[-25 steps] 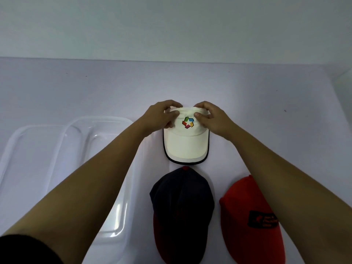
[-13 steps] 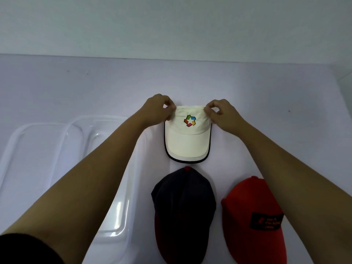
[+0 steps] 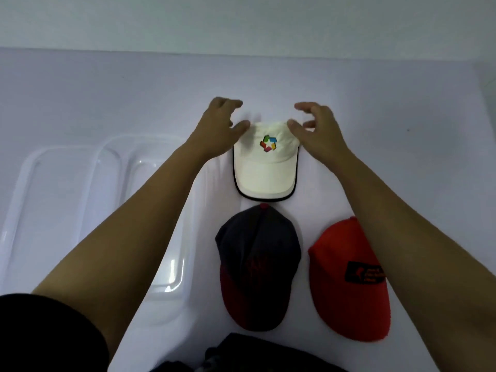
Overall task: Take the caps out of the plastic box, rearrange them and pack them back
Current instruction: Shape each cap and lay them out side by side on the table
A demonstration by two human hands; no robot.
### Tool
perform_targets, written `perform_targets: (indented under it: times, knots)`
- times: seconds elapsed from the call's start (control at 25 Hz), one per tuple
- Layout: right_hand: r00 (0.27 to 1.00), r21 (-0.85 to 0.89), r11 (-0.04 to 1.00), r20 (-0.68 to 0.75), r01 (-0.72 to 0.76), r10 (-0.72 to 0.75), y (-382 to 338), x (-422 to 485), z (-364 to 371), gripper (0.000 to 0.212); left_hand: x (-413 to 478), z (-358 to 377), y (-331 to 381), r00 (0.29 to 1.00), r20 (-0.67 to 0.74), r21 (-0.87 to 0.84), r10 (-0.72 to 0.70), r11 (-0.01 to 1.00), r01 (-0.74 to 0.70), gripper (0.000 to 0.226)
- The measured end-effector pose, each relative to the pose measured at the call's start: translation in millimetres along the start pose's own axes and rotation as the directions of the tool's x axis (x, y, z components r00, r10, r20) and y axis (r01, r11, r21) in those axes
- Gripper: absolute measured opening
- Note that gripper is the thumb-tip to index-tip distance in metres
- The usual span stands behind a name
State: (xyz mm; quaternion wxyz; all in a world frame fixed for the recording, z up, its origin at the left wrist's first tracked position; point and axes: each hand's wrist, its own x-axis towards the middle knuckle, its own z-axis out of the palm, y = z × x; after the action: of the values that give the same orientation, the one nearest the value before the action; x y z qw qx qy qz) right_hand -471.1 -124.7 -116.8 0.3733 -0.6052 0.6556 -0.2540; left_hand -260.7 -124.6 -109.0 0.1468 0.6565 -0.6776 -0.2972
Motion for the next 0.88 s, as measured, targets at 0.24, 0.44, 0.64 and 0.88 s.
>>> perform_targets:
  times: [0.24, 0.44, 0.64, 0.88]
  knots:
    - [0.988, 0.393, 0.918, -0.106, -0.058, 0.108, -6, -162, 45, 0.023, -154, 38, 19, 0.973, -0.046, -0.358, -0.226, 0.913, 0.195, 0.050]
    - [0.996, 0.188, 0.980, -0.043, -0.070, 0.080, 24, -241, 76, 0.044, -229, 73, 1, 0.919, -0.015, -0.378, -0.393, 0.853, 0.359, 0.065]
    - [0.924, 0.222, 0.897, 0.090, -0.382, 0.371, 46, -253, 92, 0.084, -266, 113, 10, 0.928, 0.100, -0.331, -0.360, 0.867, 0.372, 0.088]
    - [0.838, 0.534, 0.666, 0.174, -0.521, 0.517, 49, -250, 90, 0.089, -262, 111, 1, 0.914, 0.191, -0.246, -0.359, 0.884, 0.398, 0.099]
